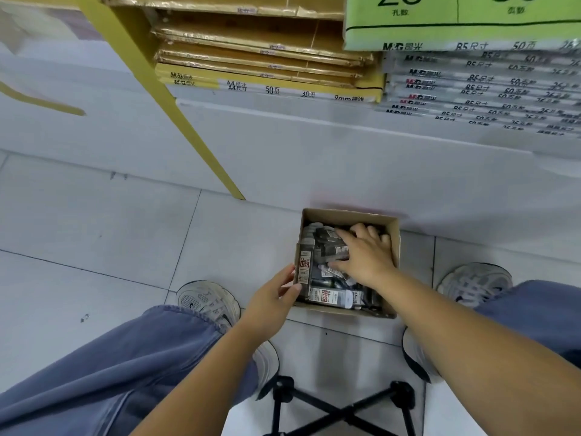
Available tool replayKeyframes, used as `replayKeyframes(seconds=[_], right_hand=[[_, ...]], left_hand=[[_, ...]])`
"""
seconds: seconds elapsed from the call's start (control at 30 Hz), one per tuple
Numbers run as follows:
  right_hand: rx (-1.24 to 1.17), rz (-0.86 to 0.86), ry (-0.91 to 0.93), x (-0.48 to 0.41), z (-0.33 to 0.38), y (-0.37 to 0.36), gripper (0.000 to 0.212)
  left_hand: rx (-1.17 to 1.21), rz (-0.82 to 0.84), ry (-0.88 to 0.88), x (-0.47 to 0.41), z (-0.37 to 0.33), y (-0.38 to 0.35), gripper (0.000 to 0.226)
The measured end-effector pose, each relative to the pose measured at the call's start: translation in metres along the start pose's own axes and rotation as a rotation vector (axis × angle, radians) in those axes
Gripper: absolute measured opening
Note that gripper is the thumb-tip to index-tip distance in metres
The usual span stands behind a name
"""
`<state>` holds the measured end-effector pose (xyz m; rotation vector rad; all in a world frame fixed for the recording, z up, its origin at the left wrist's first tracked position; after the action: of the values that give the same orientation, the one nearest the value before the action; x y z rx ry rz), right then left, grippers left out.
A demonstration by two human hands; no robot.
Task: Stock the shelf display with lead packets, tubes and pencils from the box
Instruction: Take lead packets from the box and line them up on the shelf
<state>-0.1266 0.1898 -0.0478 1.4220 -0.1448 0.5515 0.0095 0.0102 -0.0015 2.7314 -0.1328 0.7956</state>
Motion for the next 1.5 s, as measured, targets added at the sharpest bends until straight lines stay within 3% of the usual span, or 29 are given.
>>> replayKeyframes(seconds=[0.2, 0.5, 0.6, 0.73, 0.9, 1.03, 1.13, 1.27, 1.37, 1.5], right_hand=[[-0.016, 0.023, 0.07, -0.001, 0.001, -0.003, 0.061], [0.017, -0.069, 0.141, 0.009, 0.008, 0.011, 0.057], [-0.137, -0.068, 0.156, 0.019, 0.012, 0.023, 0.05], [-0.39, 0.147, 0.175, 0.037, 0.026, 0.056, 0.047], [-0.613, 0.222, 0.225, 0.068, 0.04, 0.11, 0.058], [-0.631, 0.208, 0.265, 0.09, 0.041, 0.163, 0.061], [-0.752, 0.214, 0.314, 0.108, 0.036, 0.207, 0.056], [-0.994, 0.087, 0.272, 0.133, 0.03, 0.253, 0.048], [-0.984, -0.042, 0.312, 0.15, 0.034, 0.286, 0.044], [-0.91, -0.061, 0.456, 0.165, 0.045, 0.337, 0.045]], left_hand=[[0.035, 0.002, 0.002, -0.001, 0.001, 0.0, 0.04], [0.074, -0.009, 0.012, -0.002, 0.003, 0.0, 0.042], [0.033, -0.044, 0.014, -0.004, -0.003, 0.003, 0.043], [0.033, -0.206, -0.07, -0.005, -0.041, 0.019, 0.057], [0.366, 0.026, -0.148, 0.002, -0.104, 0.04, 0.049], [0.438, 0.046, -0.209, 0.021, -0.147, 0.048, 0.04], [0.534, -0.002, -0.262, 0.039, -0.173, 0.057, 0.041], [0.662, -0.029, -0.336, 0.063, -0.203, 0.069, 0.034], [0.551, -0.025, -0.406, 0.081, -0.231, 0.081, 0.034], [0.132, 0.029, -0.454, 0.105, -0.277, 0.107, 0.043]])
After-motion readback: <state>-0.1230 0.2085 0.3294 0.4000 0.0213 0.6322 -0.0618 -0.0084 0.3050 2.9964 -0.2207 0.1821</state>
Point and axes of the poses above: each hand's wrist, its own x-axis away from the middle knuckle, its own y-axis out of the back of the hand, z = x × y, the point moved 2 cm from there along -x, towards the middle knuckle, and after that the axes turned 5 degrees about -y, right-handed, at the moved point
